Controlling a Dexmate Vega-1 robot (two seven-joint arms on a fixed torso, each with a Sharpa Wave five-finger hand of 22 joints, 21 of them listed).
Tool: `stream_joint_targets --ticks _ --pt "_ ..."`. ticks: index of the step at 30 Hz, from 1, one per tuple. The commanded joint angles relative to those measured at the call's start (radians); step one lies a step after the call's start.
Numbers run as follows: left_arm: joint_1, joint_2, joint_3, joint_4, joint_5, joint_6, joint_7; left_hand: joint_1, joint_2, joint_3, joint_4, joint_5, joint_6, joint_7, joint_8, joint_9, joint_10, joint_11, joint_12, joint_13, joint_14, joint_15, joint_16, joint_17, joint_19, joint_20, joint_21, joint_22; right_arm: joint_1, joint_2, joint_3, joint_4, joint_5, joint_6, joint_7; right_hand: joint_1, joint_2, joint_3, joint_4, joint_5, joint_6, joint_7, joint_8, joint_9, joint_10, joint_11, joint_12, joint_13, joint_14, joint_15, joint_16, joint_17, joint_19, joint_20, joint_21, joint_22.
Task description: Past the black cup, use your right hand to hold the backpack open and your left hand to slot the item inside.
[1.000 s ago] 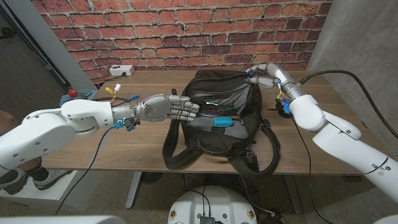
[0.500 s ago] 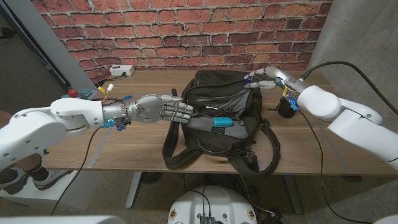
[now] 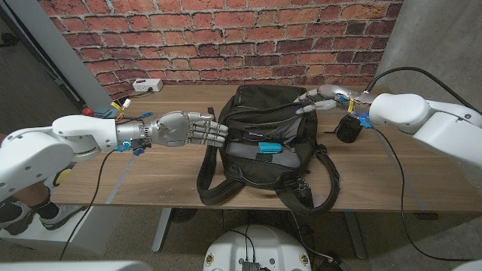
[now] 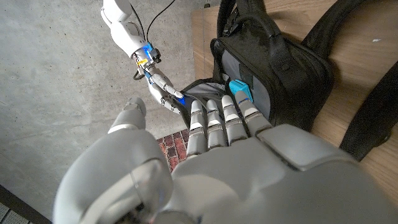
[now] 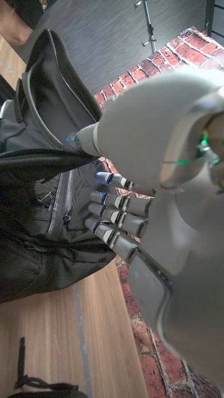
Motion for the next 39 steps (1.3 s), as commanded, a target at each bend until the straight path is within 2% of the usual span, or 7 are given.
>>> stream_joint_targets --ticks 1,11,16,24,28,39 --pt "-0.022 -0.013 0.005 0.021 0.004 0.009 -0.024 -0.003 0.003 0.009 0.0 0.004 0.004 0.003 0.007 -0.001 -0.003 -0.003 0.005 -0.001 -0.006 -0.001 0.004 0.001 -0.003 0.0 -0.002 0.005 0.033 -0.082 -0.004 0.02 0.121 0.003 0.058 -0.002 0.005 0.002 -0.008 0.002 0.003 -0.001 0.006 0.003 0.002 -0.005 0.004 -0.001 -0.005 -0.009 0.01 0.0 -0.001 -0.003 0.003 0.005" --pt "-0.04 -0.01 0.018 0.039 -0.001 0.012 -0.033 -0.003 0.01 0.015 -0.004 0.004 0.005 0.005 0.01 -0.001 -0.005 -0.003 0.008 -0.003 -0.01 0.001 0.006 -0.001 -0.004 0.001 -0.002 0.005 0.093 -0.14 -0.035 0.069 0.206 0.018 0.187 0.001 0.01 0.007 -0.012 0.001 -0.021 0.006 0.004 0.002 -0.026 0.006 0.001 -0.004 -0.027 0.005 0.009 -0.008 -0.012 0.002 0.004 0.004" --pt "-0.059 -0.002 0.035 0.05 -0.003 0.011 -0.039 -0.004 0.011 0.017 -0.005 0.004 0.008 0.005 0.012 -0.001 -0.006 -0.003 0.01 -0.004 -0.011 0.001 0.007 -0.002 -0.004 0.002 -0.002 0.006 0.107 -0.164 -0.037 0.082 0.246 0.015 0.219 0.004 0.01 0.009 -0.015 0.0 -0.028 0.009 0.004 0.001 -0.038 0.008 0.0 -0.005 -0.035 0.007 0.009 -0.011 -0.016 0.006 0.005 0.004" --pt "-0.075 0.015 0.049 0.065 -0.025 0.019 -0.065 -0.007 0.012 0.019 -0.008 0.003 0.01 0.008 0.014 -0.001 -0.008 0.0 0.012 -0.005 -0.014 0.004 0.008 -0.003 -0.005 0.004 -0.002 0.006 0.15 -0.172 -0.065 0.112 0.295 0.013 0.289 0.008 0.013 0.014 -0.018 -0.001 -0.047 0.014 0.003 0.001 -0.059 0.014 -0.001 -0.007 -0.05 0.013 0.009 -0.017 -0.023 0.01 0.006 0.004" --pt "-0.065 0.024 0.035 0.067 -0.033 0.029 -0.08 -0.012 0.016 0.021 -0.007 0.003 0.007 0.011 0.013 -0.001 -0.011 0.007 0.013 -0.007 -0.017 0.007 0.009 -0.004 -0.009 0.007 -0.003 0.006 0.138 -0.19 -0.05 0.116 0.339 0.009 0.294 0.01 0.013 0.016 -0.021 -0.002 -0.054 0.018 0.003 0.0 -0.072 0.02 -0.002 -0.009 -0.059 0.024 0.009 -0.021 -0.027 0.014 0.006 0.004" --pt "-0.036 0.003 -0.006 0.077 -0.043 0.028 -0.119 -0.016 0.018 0.021 -0.006 0.002 0.008 0.011 0.014 0.0 -0.011 0.007 0.014 -0.008 -0.019 0.009 0.01 -0.004 -0.009 0.009 -0.003 0.006 0.089 -0.242 -0.005 0.108 0.414 0.021 0.273 0.012 0.015 0.019 -0.022 -0.003 -0.066 0.018 0.004 0.0 -0.082 0.028 0.0 -0.011 -0.066 0.027 0.011 -0.026 -0.03 0.019 0.008 0.004"
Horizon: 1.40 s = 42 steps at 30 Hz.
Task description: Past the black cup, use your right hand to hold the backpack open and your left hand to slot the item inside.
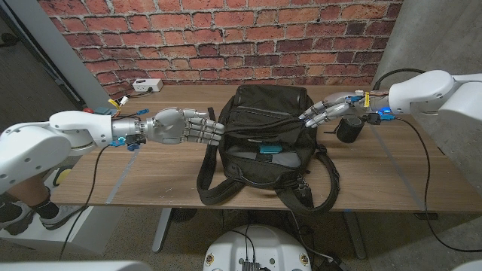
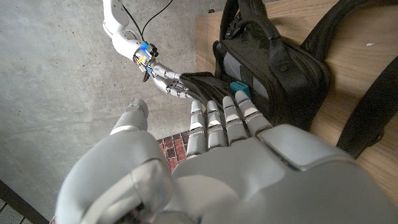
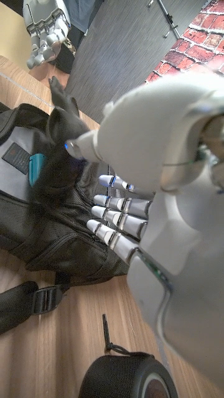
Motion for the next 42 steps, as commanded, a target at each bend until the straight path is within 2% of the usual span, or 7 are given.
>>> stream_joint_targets --ticks 1,10,14,21,29,31,42 --pt "0.021 -0.013 -0.033 0.013 -0.014 0.002 -0.048 -0.003 0.004 0.006 0.001 0.002 0.004 0.008 0.009 0.0 0.001 0.005 0.01 0.002 -0.001 0.002 0.003 0.001 -0.004 0.004 -0.002 0.006 -0.037 -0.05 0.037 0.004 0.085 0.018 0.004 0.006 0.01 0.003 -0.006 -0.003 -0.008 -0.001 0.004 0.0 -0.007 0.001 0.0 0.0 -0.007 0.002 0.008 0.002 0.0 0.002 0.008 0.004" --pt "0.065 -0.065 -0.092 0.001 -0.011 -0.015 -0.041 -0.007 0.006 0.007 0.002 0.001 0.003 0.008 0.009 0.0 0.001 0.004 0.011 0.001 0.0 0.004 0.005 0.001 -0.003 0.003 -0.002 0.006 -0.103 -0.05 0.082 0.018 0.119 0.078 -0.048 0.007 0.011 0.005 -0.006 -0.004 -0.009 -0.003 0.006 -0.001 -0.009 0.002 0.002 -0.001 -0.008 0.004 0.01 -0.001 0.0 0.004 0.009 0.004" --pt "0.085 -0.097 -0.119 -0.005 -0.01 -0.024 -0.029 -0.009 0.007 0.007 0.002 0.001 0.003 0.007 0.009 0.0 0.002 0.002 0.012 0.001 0.003 0.002 0.007 0.0 -0.001 0.0 -0.001 0.006 -0.118 -0.031 0.089 0.027 0.115 0.102 -0.074 0.005 0.01 0.004 -0.006 -0.005 -0.007 -0.004 0.008 -0.001 -0.009 0.0 0.004 -0.002 -0.007 0.002 0.011 -0.003 0.003 0.004 0.011 0.004" --pt "0.111 -0.153 -0.14 -0.016 0.006 -0.051 0.012 -0.011 0.008 0.009 0.001 0.001 0.004 0.002 0.01 0.0 0.005 -0.005 0.014 0.0 0.004 -0.003 0.008 0.0 0.003 -0.003 0.001 0.006 -0.144 0.015 0.098 0.055 0.099 0.154 -0.12 -0.004 0.009 0.003 -0.002 -0.006 -0.002 -0.004 0.014 -0.002 -0.005 -0.01 0.01 -0.004 -0.003 -0.008 0.017 -0.007 0.033 0.001 0.024 0.005" --pt "0.114 -0.194 -0.118 -0.012 0.03 -0.092 0.071 -0.013 0.01 0.011 0.0 0.001 0.008 -0.003 0.012 0.0 0.009 -0.01 0.017 -0.001 0.009 -0.008 0.01 -0.001 0.009 -0.006 0.003 0.006 -0.148 0.086 0.083 0.099 0.074 0.21 -0.154 -0.011 0.011 0.003 0.001 -0.007 0.013 -0.008 0.021 -0.003 0.011 -0.019 0.019 -0.006 0.009 -0.019 0.025 -0.011 0.045 -0.007 0.028 0.006" --pt "0.111 -0.202 -0.105 -0.009 0.037 -0.106 0.087 -0.013 0.009 0.012 -0.002 0.001 0.012 -0.011 0.014 0.0 0.013 -0.019 0.019 -0.001 0.014 -0.015 0.012 -0.002 0.015 -0.012 0.006 0.006 -0.148 0.103 0.08 0.11 0.071 0.222 -0.16 -0.014 0.011 0.003 0.002 -0.007 0.016 -0.009 0.023 -0.003 0.015 -0.022 0.021 -0.007 0.012 -0.021 0.028 -0.012 0.05 -0.009 0.03 0.006" --pt "0.041 -0.218 0.004 0.048 0.068 -0.188 0.167 -0.022 0.014 0.017 -0.001 0.002 0.009 -0.018 0.012 0.0 0.016 -0.032 0.024 -0.002 0.023 -0.023 0.016 -0.004 0.022 -0.019 0.009 0.005 -0.141 0.187 0.067 0.157 0.052 0.281 -0.202 -0.019 0.013 0.004 0.004 -0.007 0.025 -0.011 0.026 -0.004 0.025 -0.025 0.025 -0.009 0.021 -0.026 0.034 -0.014 0.06 -0.011 0.033 0.007"
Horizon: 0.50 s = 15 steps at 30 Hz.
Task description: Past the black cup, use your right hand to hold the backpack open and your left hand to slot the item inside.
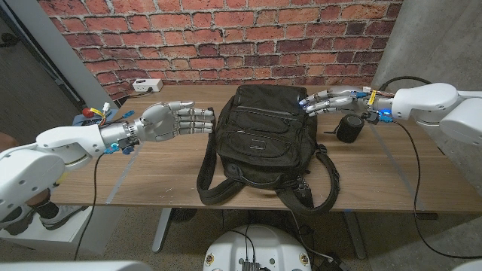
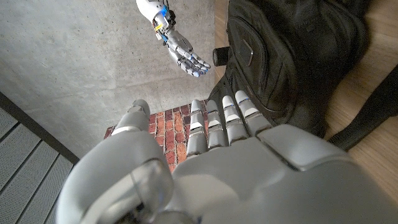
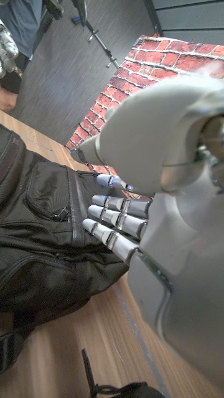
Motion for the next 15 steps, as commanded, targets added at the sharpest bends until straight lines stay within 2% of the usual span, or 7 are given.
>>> stream_joint_targets --ticks 1,15 --pt "-0.055 -0.032 0.092 0.048 0.031 -0.086 0.09 -0.01 0.002 0.008 0.003 0.002 -0.001 -0.003 0.0 0.0 0.005 -0.011 0.009 0.002 0.008 -0.01 0.007 0.001 0.008 -0.006 0.01 0.004 -0.001 0.095 -0.013 0.048 -0.015 0.059 -0.061 -0.007 0.002 0.004 0.004 -0.004 0.009 0.003 0.008 0.001 0.008 0.001 0.006 0.0 0.008 -0.005 0.007 0.0 0.013 0.0 0.006 0.001" --pt "-0.158 0.006 0.198 0.124 0.033 -0.136 0.115 -0.025 0.001 0.01 0.004 0.003 0.005 -0.018 0.002 0.0 0.013 -0.025 0.015 0.002 0.014 -0.019 0.009 -0.001 0.012 -0.018 0.012 0.003 0.023 0.186 -0.044 0.095 -0.03 0.099 -0.108 -0.01 0.004 0.005 0.004 -0.004 0.012 0.002 0.009 0.0 0.014 -0.001 0.008 -0.002 0.009 -0.009 0.009 -0.002 0.014 -0.001 0.006 0.002"
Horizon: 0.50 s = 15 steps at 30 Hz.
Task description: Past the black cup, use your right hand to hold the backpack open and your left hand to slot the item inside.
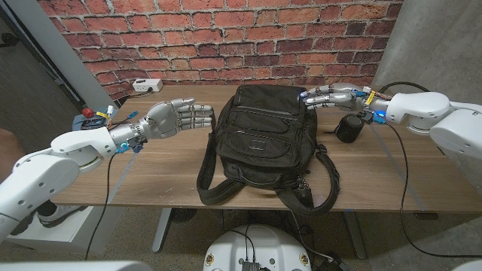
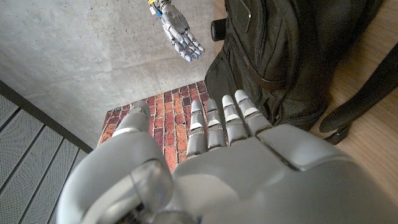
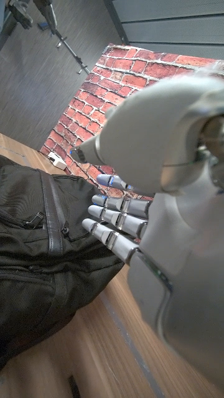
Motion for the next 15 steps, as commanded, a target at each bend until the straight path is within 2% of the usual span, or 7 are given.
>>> stream_joint_targets --ticks 1,15 --pt "-0.084 0.021 0.096 0.058 0.006 -0.059 0.038 -0.008 -0.001 0.008 0.001 0.003 0.008 -0.011 0.003 0.0 0.006 -0.011 0.007 0.002 0.003 -0.01 0.005 -0.002 0.005 -0.013 0.005 0.003 0.018 0.088 -0.024 0.045 -0.012 0.042 -0.045 -0.01 0.004 0.001 0.0 -0.001 0.007 -0.003 0.005 0.0 0.014 -0.001 0.005 0.003 0.004 -0.003 0.009 0.002 0.007 -0.002 0.006 0.002" --pt "-0.142 0.01 0.195 0.071 0.036 -0.12 0.129 -0.013 -0.001 0.011 -0.002 0.004 0.012 -0.016 0.004 0.0 0.009 -0.017 0.01 0.002 0.006 -0.017 0.006 -0.004 0.008 -0.018 0.007 0.002 0.004 0.132 -0.005 0.091 0.005 0.086 -0.062 -0.014 0.004 0.001 0.0 -0.001 0.004 -0.003 0.004 -0.001 0.011 0.001 0.004 0.002 0.001 -0.004 0.01 0.0 0.007 -0.001 0.005 0.002"
